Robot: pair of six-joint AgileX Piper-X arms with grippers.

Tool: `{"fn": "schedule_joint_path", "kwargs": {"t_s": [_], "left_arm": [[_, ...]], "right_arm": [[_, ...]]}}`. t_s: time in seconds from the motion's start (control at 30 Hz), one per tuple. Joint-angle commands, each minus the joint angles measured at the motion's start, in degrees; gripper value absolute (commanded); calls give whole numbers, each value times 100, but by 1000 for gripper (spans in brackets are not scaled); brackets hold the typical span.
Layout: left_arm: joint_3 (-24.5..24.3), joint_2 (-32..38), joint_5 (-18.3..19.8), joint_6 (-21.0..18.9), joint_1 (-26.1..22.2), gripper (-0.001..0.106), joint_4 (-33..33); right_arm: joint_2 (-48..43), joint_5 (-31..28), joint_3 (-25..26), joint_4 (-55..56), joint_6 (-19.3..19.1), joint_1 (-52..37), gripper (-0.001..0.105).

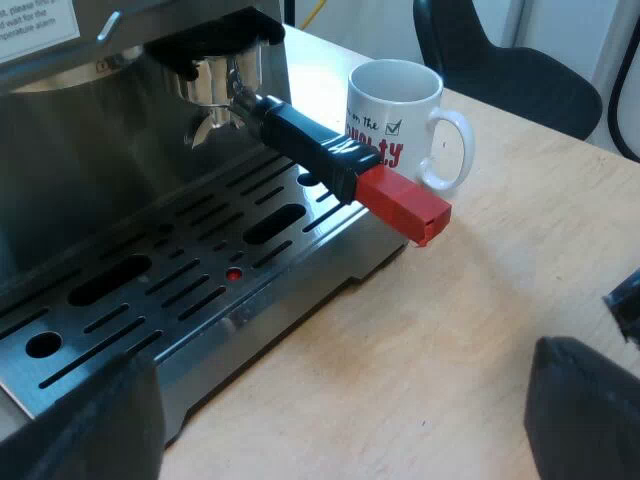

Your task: Grind coffee beans and then tamp

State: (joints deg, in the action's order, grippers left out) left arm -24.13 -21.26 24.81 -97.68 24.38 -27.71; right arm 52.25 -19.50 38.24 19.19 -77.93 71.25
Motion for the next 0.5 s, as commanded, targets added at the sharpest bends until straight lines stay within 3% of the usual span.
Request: {"fn": "schedule_joint_path", "kwargs": {"t_s": [0.03,0.3,0.5], "left_arm": [[1,11,39,22,13,86,104],[1,11,39,22,13,86,104],[1,11,39,22,13,86,104]], "right_arm": [[54,-261,-63,-328,79,9,2],[95,-1696,-202,-728,149,9,0],[95,-1770,-294,-927,149,32,0]]}}
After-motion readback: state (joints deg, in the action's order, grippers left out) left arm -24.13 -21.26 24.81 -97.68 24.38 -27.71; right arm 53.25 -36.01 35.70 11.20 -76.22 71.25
